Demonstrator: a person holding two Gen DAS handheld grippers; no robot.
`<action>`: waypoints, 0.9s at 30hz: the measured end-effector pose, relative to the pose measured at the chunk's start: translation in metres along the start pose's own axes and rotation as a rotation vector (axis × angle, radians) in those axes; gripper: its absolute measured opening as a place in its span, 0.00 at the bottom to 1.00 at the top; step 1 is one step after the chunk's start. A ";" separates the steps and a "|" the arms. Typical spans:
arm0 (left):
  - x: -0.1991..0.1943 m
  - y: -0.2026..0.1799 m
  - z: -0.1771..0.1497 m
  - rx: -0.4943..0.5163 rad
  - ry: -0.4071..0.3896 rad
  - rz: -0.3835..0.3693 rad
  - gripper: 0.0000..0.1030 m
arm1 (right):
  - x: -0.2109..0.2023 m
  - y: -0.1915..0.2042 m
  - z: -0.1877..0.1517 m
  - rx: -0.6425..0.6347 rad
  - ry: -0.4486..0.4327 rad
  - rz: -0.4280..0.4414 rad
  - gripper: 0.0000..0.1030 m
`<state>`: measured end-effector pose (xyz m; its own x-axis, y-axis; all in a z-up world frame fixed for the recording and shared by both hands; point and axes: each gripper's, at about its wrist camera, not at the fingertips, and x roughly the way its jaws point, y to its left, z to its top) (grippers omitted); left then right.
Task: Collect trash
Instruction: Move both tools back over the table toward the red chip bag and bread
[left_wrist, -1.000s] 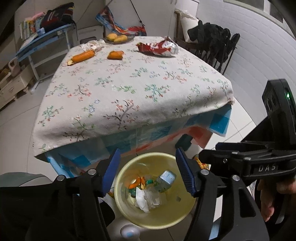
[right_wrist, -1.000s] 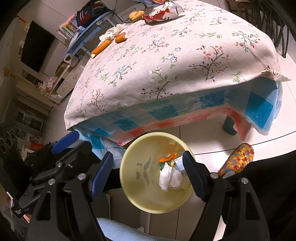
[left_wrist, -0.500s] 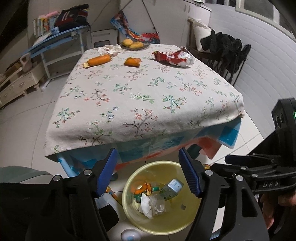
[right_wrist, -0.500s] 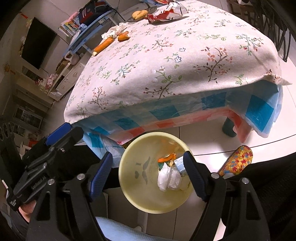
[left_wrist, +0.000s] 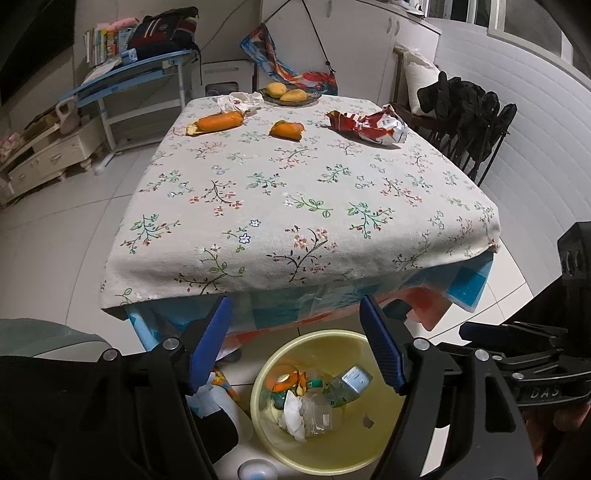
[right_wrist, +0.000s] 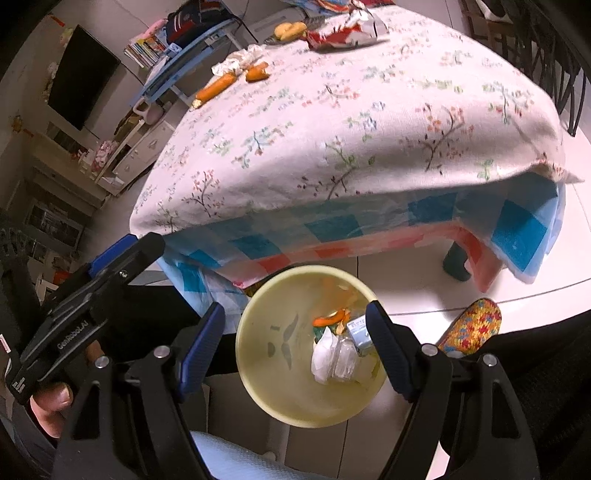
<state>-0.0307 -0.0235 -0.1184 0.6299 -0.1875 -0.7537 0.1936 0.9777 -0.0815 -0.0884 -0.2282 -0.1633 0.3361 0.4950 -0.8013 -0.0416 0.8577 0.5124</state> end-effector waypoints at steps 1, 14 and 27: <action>-0.001 0.001 0.000 -0.004 -0.001 -0.001 0.67 | -0.002 0.002 0.001 -0.008 -0.013 0.002 0.73; -0.005 0.023 0.042 -0.047 -0.053 0.013 0.68 | -0.030 0.021 0.044 -0.137 -0.151 -0.042 0.77; 0.030 0.038 0.107 -0.004 -0.060 -0.036 0.69 | -0.033 -0.009 0.156 -0.120 -0.217 -0.077 0.80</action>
<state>0.0761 -0.0016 -0.0749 0.6663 -0.2281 -0.7100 0.2146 0.9704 -0.1104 0.0475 -0.2737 -0.0936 0.5357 0.3975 -0.7449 -0.1148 0.9083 0.4022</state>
